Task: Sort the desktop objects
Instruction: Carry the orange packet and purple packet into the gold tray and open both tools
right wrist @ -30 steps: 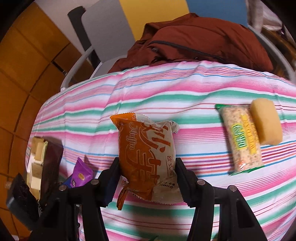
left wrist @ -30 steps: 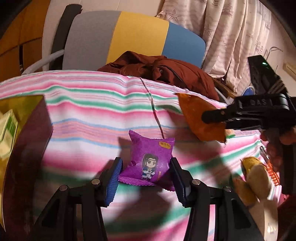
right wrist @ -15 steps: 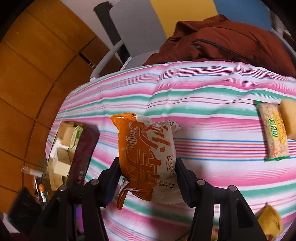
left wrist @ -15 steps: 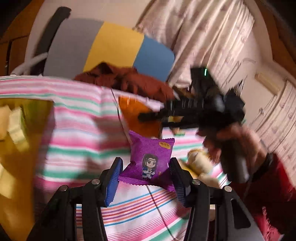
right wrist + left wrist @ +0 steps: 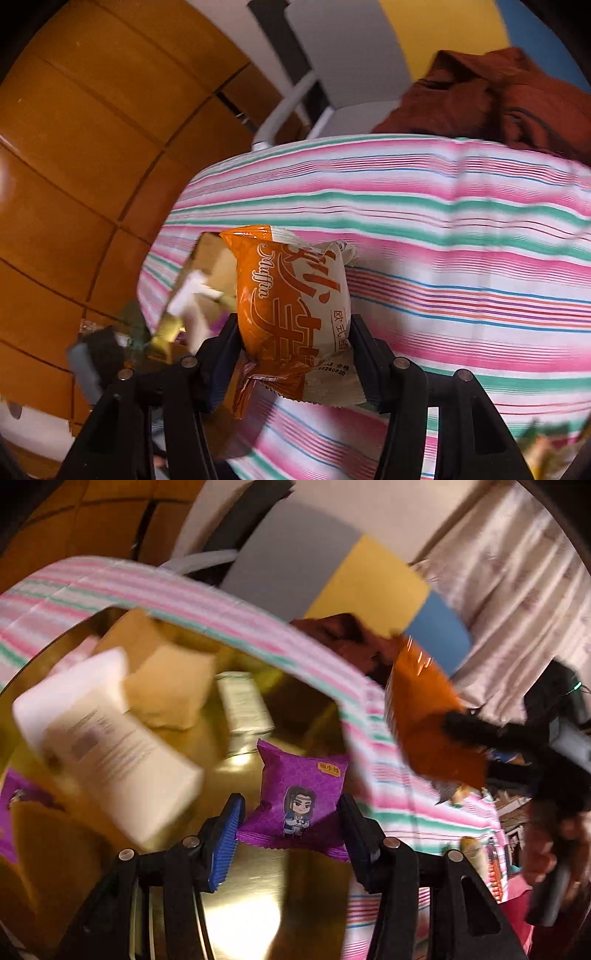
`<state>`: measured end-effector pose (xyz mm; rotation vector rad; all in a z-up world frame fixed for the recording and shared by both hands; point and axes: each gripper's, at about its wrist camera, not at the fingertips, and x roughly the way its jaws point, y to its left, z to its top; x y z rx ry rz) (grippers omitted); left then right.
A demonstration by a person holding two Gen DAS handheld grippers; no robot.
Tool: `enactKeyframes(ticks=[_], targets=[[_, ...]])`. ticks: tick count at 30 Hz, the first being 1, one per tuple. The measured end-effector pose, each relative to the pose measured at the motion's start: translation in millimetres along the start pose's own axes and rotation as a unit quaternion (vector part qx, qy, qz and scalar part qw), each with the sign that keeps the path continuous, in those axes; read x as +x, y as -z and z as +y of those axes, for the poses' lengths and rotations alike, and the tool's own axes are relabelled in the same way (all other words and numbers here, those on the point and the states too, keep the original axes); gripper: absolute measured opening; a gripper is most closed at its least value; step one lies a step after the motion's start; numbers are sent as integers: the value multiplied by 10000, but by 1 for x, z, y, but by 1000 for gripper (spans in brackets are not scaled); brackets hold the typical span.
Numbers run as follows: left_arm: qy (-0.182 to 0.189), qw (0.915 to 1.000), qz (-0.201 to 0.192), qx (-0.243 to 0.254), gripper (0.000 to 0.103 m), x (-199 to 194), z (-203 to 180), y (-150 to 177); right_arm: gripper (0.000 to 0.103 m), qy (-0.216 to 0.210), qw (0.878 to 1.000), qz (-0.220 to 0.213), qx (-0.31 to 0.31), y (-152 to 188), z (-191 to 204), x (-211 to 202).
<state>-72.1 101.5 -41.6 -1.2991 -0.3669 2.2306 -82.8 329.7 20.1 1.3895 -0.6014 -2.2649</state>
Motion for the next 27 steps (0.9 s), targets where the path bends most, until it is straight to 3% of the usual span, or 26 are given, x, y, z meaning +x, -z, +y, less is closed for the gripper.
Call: enactKeyframes(ticks=[4,10,13,17,22,27], targets=[[-364,9990,251,-33,52,10,16,3,58,211,9996,171,-14,-7,28,36],[-413,9979,457,-211,54,20,23,0,58,956,9952,121,-142,-17,44,76],[-481,9969,563,-254,61,22,20,-1,60,1264,9910,87,-423,-22,56,91],[-481,9967,536,-374,62,11,18,7,71,1437,9866,-119,-767,-19,73,83],[-373,9980,371,-343,65,-2,8,18,71,1588,9802,-311,-1140,-12,87,70],[-471,9978,301,-353,65,-10,20,20,71,1455,9837,-384,-984,-4,79,52]])
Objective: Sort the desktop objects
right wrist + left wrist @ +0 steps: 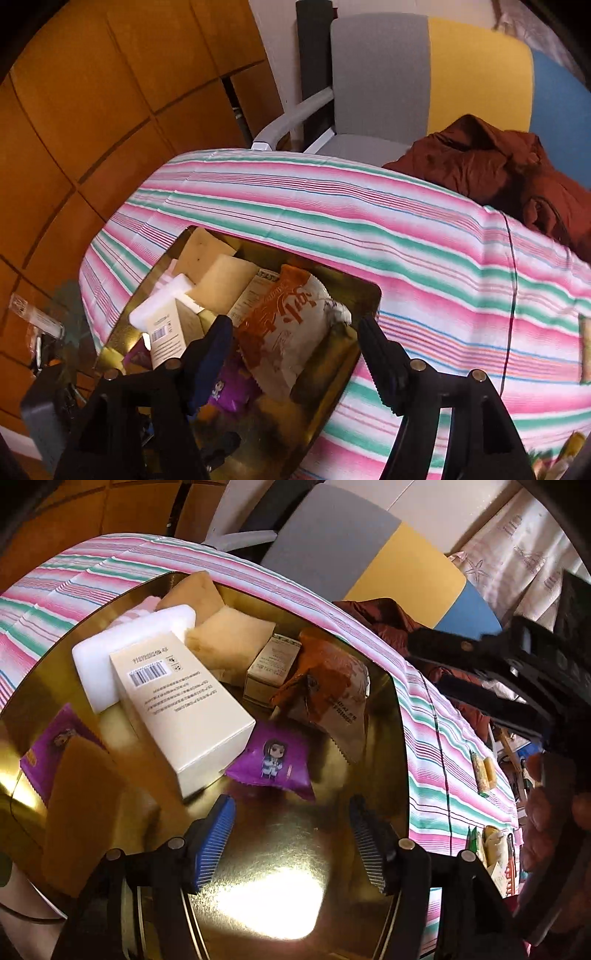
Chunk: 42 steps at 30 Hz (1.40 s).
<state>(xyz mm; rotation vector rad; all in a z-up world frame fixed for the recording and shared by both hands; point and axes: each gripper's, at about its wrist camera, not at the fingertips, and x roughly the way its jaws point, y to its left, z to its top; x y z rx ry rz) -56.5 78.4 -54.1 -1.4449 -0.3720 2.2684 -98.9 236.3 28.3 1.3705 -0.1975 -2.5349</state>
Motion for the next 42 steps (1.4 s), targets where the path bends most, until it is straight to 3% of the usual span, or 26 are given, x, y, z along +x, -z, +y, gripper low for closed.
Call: enactKeyframes(ticks=[6,11,19,25,26,31,37,39,42], targets=[[-21,10000,-39,-53,65,-5,2,5,76,-124,9996,-24,251,18,-16,-21],[-30,10000,-88,23,65,-5,-8,8,78,11,9995,-28,313,36,-35,-41],[105,9993,-204,310,65,-16,-37,19,83,384,9954,-76,873,75,-97,-85],[232,9968,-79,764,65,-14,-69,32,86,851,9816,206,1696,113,-167,-124],[249,9960,-74,851,65,-14,-74,35,91,936,9783,313,1821,120,-178,-131],[297,9943,27,1027,65,-12,-85,43,95,1273,9592,959,2336,157,-214,-147],[329,9937,56,1070,65,-17,-83,48,98,500,9315,1714,3167,190,-229,-121],[310,9941,25,1034,65,-19,-82,49,100,247,9319,1675,3207,186,-219,-106],[315,9945,-5,1004,65,-22,-79,48,99,-511,9417,1280,3068,163,-198,-86]])
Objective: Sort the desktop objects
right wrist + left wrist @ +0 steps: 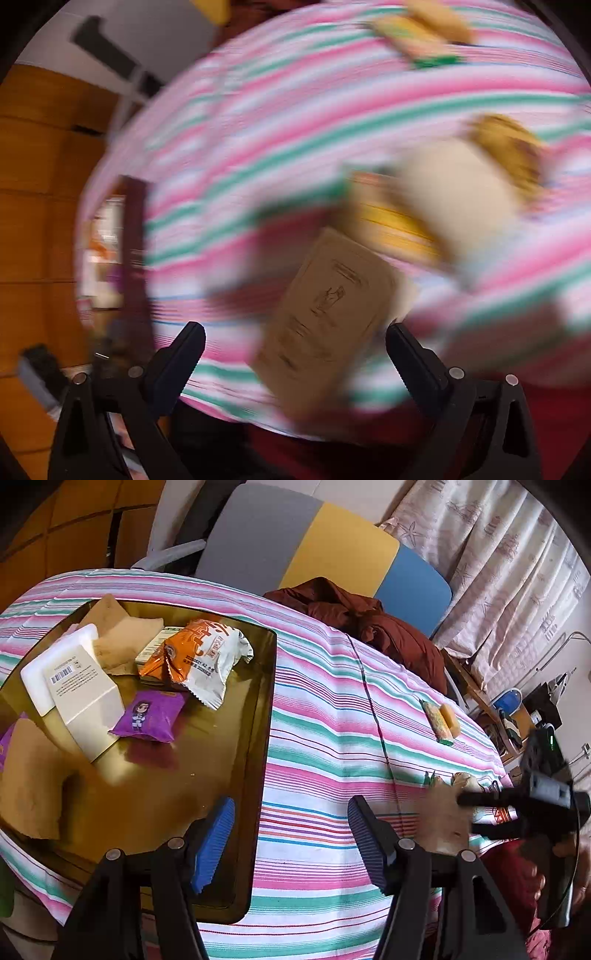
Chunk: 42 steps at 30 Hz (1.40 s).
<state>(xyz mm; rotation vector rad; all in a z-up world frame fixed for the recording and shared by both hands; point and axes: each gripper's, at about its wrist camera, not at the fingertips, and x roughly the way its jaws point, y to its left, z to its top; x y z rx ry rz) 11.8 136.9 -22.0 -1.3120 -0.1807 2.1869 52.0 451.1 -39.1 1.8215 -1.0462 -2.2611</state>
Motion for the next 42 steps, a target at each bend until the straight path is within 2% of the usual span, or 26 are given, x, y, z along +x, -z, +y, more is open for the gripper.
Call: enactKeyframes(ticks=[2,4,6,9,12,15,17,19,21,25,26,29,30,31,32,34,40,42], targets=[[-39,10000,5,1,65,-1,0,0,100,-444,9982,-129,-377,-7,28,7],[-53,10000,38,-4,65,-1,1,1,99,-524,9956,-324,-712,-11,49,3],[-34,10000,36,-40,65,-1,2,2,99,-426,9932,-487,-972,-13,60,-6],[33,10000,74,-37,65,1,0,4,99,7,9911,-734,-1113,-13,53,-25],[129,9997,192,47,66,7,-8,6,99,589,9901,-802,-994,-13,27,-42],[-67,9995,235,196,74,11,-20,6,94,1551,9768,-956,-1123,-12,1,-61],[-170,9993,275,184,75,14,-25,4,93,2051,9651,-1016,-1272,-15,-9,-71],[-227,9992,308,109,75,15,-27,2,92,2160,9635,-954,-1263,-19,-20,-76],[-275,9993,229,49,75,12,-27,2,88,2205,9640,-889,-1191,-25,-31,-80],[-295,9995,-43,-92,75,-1,-26,8,84,2312,9647,-551,-1133,-31,-42,-61],[-287,9995,-118,-114,75,-5,-27,9,79,2301,9658,-394,-1128,-32,-46,-53],[-300,9988,-379,5,75,-16,-36,9,74,2395,9642,-163,-1122,-34,-55,-40],[-311,9985,-429,94,75,-18,-39,8,71,2421,9633,-129,-1152,-34,-58,-38],[-327,9983,-451,196,75,-20,-45,8,61,2329,9665,-69,-1076,-36,-62,-36],[-338,9980,-441,302,75,-19,-52,8,50,2100,9734,-30,-916,-39,-68,-36],[-278,9978,-353,484,75,-14,-65,8,40,1810,9807,-83,-741,-45,-76,-38],[-148,9940,133,1072,76,15,-103,13,39,1798,9805,-448,-658,-58,-77,-37],[-137,9920,273,1223,77,26,-115,15,44,1689,9805,-742,-679,-59,-73,-39]])
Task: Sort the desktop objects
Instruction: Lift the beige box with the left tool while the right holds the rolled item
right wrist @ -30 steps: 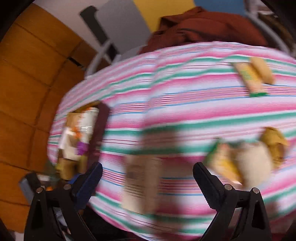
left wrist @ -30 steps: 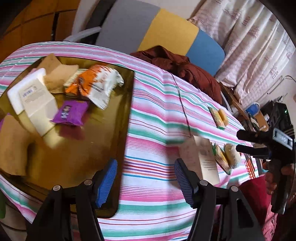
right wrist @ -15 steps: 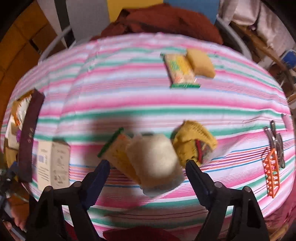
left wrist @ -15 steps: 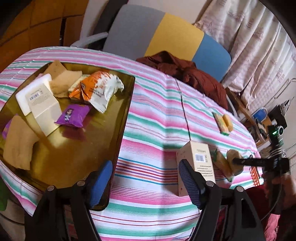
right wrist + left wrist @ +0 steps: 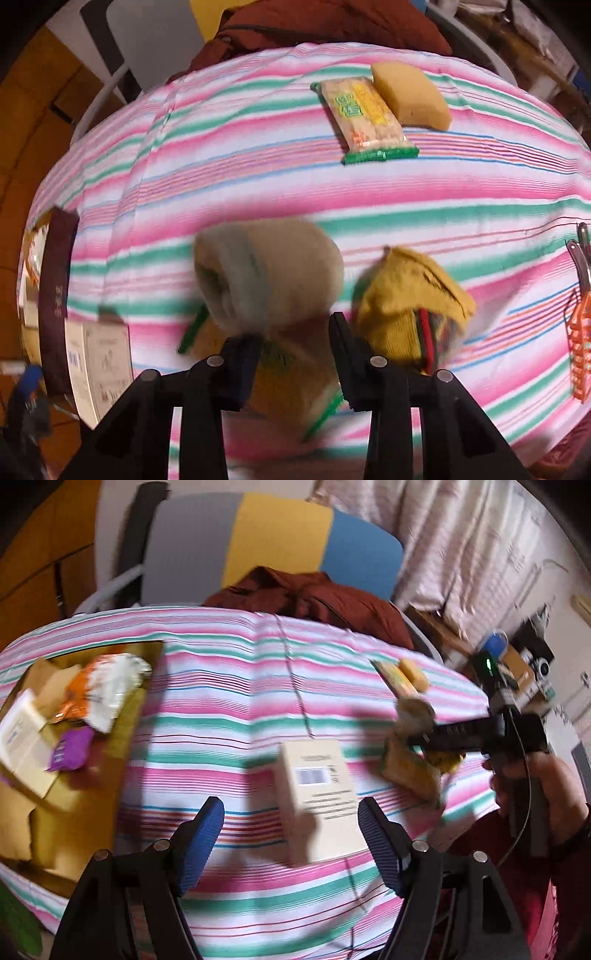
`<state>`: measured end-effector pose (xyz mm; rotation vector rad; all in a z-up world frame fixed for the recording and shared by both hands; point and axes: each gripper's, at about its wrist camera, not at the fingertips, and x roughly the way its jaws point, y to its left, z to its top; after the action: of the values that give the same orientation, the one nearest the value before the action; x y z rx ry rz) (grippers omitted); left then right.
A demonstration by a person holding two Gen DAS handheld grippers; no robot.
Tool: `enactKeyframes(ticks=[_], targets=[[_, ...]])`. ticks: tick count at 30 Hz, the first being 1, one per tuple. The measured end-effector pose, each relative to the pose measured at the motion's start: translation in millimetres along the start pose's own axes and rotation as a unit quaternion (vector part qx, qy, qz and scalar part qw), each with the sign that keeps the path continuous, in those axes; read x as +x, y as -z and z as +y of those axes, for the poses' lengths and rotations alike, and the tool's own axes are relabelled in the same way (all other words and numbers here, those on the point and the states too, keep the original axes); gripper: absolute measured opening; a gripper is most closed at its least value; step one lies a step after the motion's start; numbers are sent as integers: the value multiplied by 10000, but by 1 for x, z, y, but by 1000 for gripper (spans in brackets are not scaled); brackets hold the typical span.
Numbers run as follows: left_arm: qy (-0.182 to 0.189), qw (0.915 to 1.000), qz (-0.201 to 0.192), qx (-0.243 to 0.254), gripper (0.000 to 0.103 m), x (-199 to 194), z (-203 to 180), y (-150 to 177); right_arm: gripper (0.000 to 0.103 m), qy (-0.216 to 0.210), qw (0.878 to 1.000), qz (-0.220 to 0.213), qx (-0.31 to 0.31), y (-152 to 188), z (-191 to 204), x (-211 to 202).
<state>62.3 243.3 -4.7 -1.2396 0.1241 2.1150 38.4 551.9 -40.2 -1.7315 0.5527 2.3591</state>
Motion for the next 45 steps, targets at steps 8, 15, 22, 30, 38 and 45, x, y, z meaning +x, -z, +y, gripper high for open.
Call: enactKeyframes(ticks=[8,15,22,30,38,45], targets=[[-235,9982,458,310,76,45,-29,-3,75,107,9991,-420,41,-2,4,-12],[-546,9971,426,307,75,71,-15,-15,84,-53,9985,-543,86,-33,17,-3],[-366,9975,551,-241,74,82,20,-18,91,-392,9951,-905,-102,-50,28,8],[-167,9995,145,-239,74,60,22,-11,98,-385,9956,-821,-241,-65,39,22],[105,9990,191,-394,74,60,28,-6,96,49,9979,-459,-455,-50,43,35],[252,9987,181,-414,57,64,29,2,74,110,9973,-439,-578,-51,43,45]])
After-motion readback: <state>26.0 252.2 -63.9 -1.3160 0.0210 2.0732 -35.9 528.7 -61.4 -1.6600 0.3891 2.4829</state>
